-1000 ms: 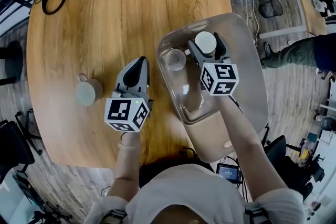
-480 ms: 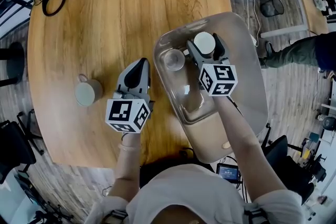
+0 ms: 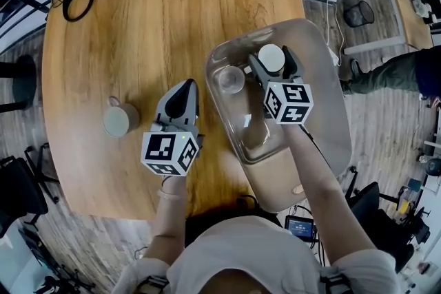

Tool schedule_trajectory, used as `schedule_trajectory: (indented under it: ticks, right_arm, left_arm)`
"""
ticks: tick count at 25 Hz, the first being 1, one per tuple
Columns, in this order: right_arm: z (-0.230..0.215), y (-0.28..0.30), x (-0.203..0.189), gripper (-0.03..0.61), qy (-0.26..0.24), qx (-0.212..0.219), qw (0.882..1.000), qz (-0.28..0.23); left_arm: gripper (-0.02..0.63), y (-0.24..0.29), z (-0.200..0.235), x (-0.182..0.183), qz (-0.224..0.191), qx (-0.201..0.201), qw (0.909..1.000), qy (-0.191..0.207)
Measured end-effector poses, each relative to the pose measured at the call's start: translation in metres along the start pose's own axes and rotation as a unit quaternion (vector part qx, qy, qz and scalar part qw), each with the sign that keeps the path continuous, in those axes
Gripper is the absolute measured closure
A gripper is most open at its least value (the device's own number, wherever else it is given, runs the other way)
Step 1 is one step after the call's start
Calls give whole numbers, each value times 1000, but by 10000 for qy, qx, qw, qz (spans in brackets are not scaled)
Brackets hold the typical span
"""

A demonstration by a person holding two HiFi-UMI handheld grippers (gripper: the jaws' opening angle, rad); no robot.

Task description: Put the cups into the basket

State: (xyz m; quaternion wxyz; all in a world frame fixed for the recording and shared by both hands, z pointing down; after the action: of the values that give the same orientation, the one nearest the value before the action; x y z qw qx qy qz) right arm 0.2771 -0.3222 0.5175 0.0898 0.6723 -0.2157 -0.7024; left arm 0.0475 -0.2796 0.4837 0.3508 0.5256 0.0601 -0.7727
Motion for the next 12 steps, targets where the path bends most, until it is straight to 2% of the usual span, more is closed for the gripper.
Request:
schedule_trajectory:
  ticks: [4,12]
  right_arm:
    - [0,0,0,184,-24,-41,10000,0]
    - [4,-1,20,178,-468,-104,9984,-295]
  left_arm:
    - [607,-3,-1,3,-35,5,10000,29]
    - [607,-8,-5,10,-94,-3,9999,97]
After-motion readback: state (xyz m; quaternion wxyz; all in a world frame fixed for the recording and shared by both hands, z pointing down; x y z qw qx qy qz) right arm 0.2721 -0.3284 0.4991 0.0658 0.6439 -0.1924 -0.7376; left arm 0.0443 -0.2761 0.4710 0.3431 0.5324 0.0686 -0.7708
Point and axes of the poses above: the fingertips, and each gripper's own axes: y forward along the fingers, z to its left, x out of its top, the point moved 3 cm from there along -y, backward along the fingers, and after that the axes turned 5 degrees about -y, right-handed, at the moved point
